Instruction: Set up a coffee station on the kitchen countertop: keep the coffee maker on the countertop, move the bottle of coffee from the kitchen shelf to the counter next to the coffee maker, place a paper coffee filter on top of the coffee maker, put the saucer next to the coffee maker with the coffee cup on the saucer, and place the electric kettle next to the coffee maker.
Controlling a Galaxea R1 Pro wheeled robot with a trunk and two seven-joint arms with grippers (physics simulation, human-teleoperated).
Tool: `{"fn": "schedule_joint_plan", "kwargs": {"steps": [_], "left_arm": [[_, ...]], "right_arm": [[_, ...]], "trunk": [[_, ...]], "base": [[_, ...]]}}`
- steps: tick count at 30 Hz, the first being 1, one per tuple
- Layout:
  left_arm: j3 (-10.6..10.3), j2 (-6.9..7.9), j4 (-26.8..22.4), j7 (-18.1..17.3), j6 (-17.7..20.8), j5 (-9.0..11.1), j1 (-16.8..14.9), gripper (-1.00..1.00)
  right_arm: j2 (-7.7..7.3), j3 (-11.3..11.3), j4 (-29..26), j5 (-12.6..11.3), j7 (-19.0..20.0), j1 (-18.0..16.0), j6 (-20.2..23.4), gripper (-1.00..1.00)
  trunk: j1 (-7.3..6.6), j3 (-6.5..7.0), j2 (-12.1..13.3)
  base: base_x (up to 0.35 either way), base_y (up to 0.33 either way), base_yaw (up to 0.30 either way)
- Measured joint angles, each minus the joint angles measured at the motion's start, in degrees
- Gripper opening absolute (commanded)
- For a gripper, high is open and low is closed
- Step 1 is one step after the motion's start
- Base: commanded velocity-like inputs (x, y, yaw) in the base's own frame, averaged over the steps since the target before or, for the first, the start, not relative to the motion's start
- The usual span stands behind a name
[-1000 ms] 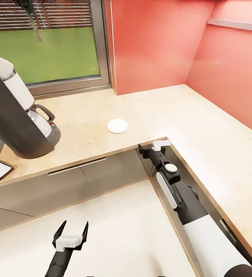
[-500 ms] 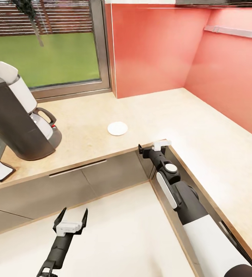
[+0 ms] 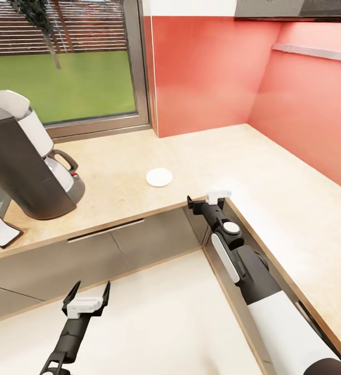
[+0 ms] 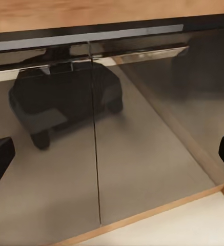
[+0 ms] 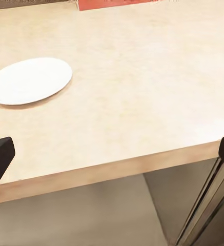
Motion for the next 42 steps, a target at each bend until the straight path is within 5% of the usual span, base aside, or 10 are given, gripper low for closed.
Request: {"fn": "schedule_joint_plan", "kwargs": {"steps": [27, 35, 42], "left_arm": [[0.02, 0.13, -0.42, 0.00, 0.12, 0.35, -0.19, 1.00], [0.06, 0.26, -4.80, -0.15, 12.33, 0.45, -0.61, 1.00], [0.08, 0.27, -6.37, -0.18, 13.98, 0.31, -0.54, 1.00]], "right_arm": [[0.00, 0.07, -0.07, -0.09, 0.04, 0.81, -0.06, 1.00], [0.00, 0.07, -0.06, -0.09, 0.04, 0.81, -0.06, 1.00], [0.00, 0.07, 0.01, -0.09, 0.04, 0.81, -0.06, 1.00]], "trunk": [[0.00, 2.44, 0.00], [0.00, 3.16, 0.00], [0.00, 3.79, 0.00]], "base": [[0.000, 0.000, -0.060], [0.000, 0.000, -0.020], [0.000, 0.000, 0.000]]}}
